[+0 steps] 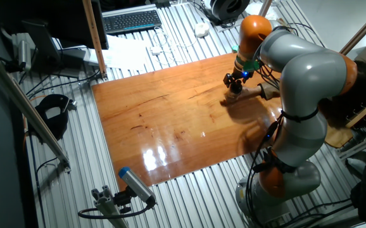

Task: Screw the lid onto the jar

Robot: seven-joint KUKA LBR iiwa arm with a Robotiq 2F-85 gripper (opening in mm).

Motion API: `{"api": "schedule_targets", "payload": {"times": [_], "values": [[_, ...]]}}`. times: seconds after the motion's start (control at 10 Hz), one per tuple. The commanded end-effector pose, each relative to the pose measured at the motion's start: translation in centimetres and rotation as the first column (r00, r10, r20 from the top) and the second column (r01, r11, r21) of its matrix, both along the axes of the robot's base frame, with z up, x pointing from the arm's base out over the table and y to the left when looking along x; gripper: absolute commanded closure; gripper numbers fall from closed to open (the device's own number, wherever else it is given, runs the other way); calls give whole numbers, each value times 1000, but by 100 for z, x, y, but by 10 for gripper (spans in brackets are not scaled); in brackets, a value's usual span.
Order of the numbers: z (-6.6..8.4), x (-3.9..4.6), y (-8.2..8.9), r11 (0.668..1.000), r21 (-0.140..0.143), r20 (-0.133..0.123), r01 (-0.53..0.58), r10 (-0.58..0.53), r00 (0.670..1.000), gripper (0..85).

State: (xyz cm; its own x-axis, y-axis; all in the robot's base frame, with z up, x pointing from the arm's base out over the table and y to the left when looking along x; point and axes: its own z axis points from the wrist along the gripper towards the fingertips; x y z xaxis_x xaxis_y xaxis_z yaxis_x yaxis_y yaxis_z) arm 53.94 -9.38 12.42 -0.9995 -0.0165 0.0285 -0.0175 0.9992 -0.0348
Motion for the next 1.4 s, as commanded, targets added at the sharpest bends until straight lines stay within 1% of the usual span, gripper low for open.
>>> {"api": "schedule_targets", "payload": {"times": [0.0, 0.1, 0.2, 0.7, 0.9, 1.3], "values": [[-1, 1, -1, 989, -5, 5, -147, 147, 989, 0], [-1, 1, 0, 986, -12, 6, -164, 164, 986, 0], [-5, 2, 0, 984, -13, 4, -179, 179, 984, 0], [-14, -25, -26, 963, 2, -37, -268, 268, 963, 0], [-41, -70, -56, 960, 4, -34, -281, 281, 959, 0], [-65, -105, -52, 956, 12, -33, -293, 293, 955, 0]]}}
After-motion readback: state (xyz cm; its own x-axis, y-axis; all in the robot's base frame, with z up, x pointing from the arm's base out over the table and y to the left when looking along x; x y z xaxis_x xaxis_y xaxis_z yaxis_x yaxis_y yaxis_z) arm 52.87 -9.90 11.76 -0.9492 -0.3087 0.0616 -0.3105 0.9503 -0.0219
